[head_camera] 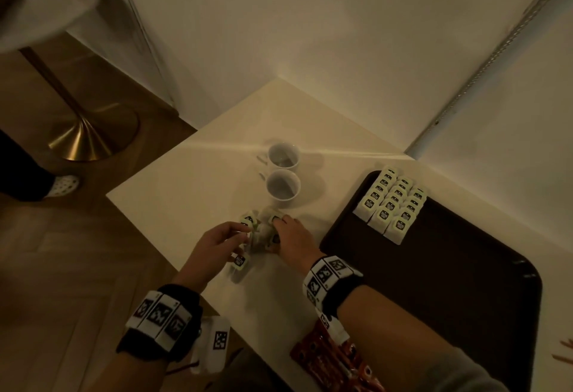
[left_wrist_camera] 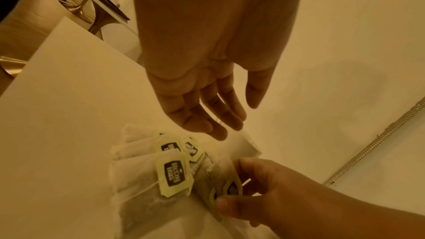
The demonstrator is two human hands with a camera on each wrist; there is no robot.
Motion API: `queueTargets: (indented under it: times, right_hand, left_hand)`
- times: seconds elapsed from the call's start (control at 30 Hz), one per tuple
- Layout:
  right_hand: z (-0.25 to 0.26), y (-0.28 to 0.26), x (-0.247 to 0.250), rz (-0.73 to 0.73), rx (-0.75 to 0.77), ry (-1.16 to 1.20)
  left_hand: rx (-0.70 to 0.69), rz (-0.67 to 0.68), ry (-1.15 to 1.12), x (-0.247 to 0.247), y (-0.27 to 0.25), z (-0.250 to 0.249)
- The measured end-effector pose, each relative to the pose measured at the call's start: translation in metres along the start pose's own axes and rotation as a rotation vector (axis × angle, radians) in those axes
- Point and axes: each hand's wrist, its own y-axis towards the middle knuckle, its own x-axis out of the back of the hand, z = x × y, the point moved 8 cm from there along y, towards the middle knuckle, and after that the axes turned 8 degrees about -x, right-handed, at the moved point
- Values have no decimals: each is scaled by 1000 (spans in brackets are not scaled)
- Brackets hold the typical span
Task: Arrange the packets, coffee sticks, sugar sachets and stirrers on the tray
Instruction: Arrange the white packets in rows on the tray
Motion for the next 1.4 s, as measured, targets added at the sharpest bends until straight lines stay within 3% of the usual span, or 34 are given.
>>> queueTargets:
  times: [0.33,0.47,0.63,0.73,0.8,0.9,1.27,1.4]
  right_hand:
    - [-15,0,-2,113,-3,44]
    - [-7,-9,26,125,58,109]
    - [18,-31,90,87,219,183]
    - [34,-45,120,143,317,90]
    - [38,-50,134,202,338,-15]
    - [32,-51,155,230,307,-30]
    - [-35,-60,219,70,98,465]
    - [-38,-74,252,-69,109,448]
  left_hand:
    - [-72,27,159,-10,32,-19]
    - [-80,89,170,-22,46,-28]
    - [152,303,137,-47,43,-28]
    - [334,566,-103,-70,24,-30]
    - [371,772,-245,-90,12,-40]
    - [345,883,-316,-113,7,-59]
    - [254,754,-458,-147,19,-94]
    - [180,562,-578,-146,29,-102]
